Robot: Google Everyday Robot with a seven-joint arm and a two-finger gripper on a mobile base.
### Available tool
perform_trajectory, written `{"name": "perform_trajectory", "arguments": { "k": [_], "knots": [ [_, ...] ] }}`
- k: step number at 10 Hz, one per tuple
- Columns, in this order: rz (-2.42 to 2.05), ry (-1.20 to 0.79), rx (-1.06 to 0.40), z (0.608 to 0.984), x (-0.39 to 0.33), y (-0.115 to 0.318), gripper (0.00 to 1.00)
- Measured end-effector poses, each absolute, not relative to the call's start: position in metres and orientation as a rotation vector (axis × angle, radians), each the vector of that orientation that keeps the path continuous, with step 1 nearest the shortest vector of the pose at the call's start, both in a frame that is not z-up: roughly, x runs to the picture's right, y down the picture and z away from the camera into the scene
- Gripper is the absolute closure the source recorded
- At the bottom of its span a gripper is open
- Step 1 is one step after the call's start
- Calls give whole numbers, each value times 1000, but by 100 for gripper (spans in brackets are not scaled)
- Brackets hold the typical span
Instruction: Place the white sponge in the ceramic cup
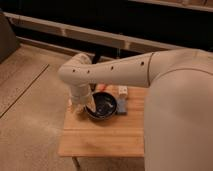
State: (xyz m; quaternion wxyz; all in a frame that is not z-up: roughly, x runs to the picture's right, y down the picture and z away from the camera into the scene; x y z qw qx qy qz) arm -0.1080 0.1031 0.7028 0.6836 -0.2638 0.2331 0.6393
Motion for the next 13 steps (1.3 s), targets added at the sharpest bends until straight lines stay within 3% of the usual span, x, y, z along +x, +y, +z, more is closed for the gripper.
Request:
{"name": "perform_trajectory", "arguments": {
  "k": [10, 13],
  "knots": [
    [1431, 512, -592, 703, -110, 102, 35],
    [1382, 386, -474, 706, -118, 80, 35]
  ]
}}
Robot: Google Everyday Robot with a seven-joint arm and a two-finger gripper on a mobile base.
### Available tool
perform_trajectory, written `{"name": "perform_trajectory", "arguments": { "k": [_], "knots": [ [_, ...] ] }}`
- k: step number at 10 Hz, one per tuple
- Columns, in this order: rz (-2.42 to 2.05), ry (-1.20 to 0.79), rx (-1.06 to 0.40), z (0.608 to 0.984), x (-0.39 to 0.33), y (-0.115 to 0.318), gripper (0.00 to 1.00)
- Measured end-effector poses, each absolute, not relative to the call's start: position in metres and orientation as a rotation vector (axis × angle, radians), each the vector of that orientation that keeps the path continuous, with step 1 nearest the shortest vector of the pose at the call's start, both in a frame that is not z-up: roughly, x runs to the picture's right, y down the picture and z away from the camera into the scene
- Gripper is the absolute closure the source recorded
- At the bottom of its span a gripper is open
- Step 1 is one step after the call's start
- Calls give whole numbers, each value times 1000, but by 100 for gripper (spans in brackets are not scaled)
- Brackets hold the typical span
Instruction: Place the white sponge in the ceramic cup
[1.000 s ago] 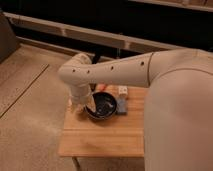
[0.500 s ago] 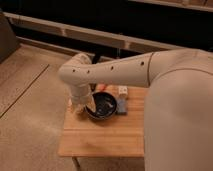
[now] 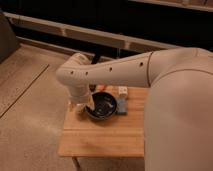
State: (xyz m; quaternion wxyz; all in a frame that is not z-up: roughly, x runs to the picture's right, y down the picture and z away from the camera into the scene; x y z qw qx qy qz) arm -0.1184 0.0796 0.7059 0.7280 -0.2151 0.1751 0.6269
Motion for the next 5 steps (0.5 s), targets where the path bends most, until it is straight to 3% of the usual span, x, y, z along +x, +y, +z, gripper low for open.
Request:
{"name": "perform_trajectory", "arguments": {
  "k": [2, 5],
  "knots": [
    [1316, 228, -345, 699, -122, 53, 35],
    [1285, 74, -269, 683, -122, 34, 35]
  ]
}}
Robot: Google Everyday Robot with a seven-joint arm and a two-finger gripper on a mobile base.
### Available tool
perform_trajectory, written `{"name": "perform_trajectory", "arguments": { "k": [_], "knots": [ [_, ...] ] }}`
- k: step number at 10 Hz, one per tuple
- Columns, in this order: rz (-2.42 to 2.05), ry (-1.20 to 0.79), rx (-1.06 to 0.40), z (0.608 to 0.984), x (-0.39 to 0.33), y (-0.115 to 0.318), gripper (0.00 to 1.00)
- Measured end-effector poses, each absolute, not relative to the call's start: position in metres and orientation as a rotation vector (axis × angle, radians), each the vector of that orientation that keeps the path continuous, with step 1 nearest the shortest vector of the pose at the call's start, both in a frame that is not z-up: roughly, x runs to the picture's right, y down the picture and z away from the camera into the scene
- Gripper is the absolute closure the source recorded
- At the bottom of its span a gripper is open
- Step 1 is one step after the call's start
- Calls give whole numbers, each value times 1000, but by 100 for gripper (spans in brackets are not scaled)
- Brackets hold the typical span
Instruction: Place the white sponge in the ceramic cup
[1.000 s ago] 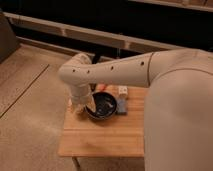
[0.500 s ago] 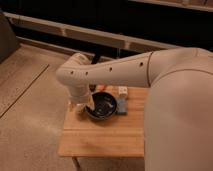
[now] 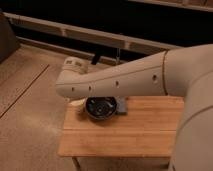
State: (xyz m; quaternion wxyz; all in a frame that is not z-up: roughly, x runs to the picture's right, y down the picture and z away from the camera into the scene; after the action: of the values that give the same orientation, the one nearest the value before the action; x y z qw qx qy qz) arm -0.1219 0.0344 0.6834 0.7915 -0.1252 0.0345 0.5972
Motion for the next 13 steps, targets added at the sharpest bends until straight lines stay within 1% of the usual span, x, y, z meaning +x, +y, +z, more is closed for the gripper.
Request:
{"name": "perform_trajectory", "arguments": {
  "k": [2, 4, 5, 8, 10, 12, 13],
  "knots": [
    [1279, 69, -270, 683, -125, 35, 35],
    [1300, 97, -252, 694, -111, 29, 35],
    [1352, 172, -189, 710, -68, 14, 35],
    [1529, 273, -93, 728, 8, -13, 35],
    [1678, 267, -97, 740, 29, -20, 35],
    [1881, 186, -174, 757, 31, -23, 35],
    [1926, 128, -190, 758, 31, -32, 35]
  ]
}}
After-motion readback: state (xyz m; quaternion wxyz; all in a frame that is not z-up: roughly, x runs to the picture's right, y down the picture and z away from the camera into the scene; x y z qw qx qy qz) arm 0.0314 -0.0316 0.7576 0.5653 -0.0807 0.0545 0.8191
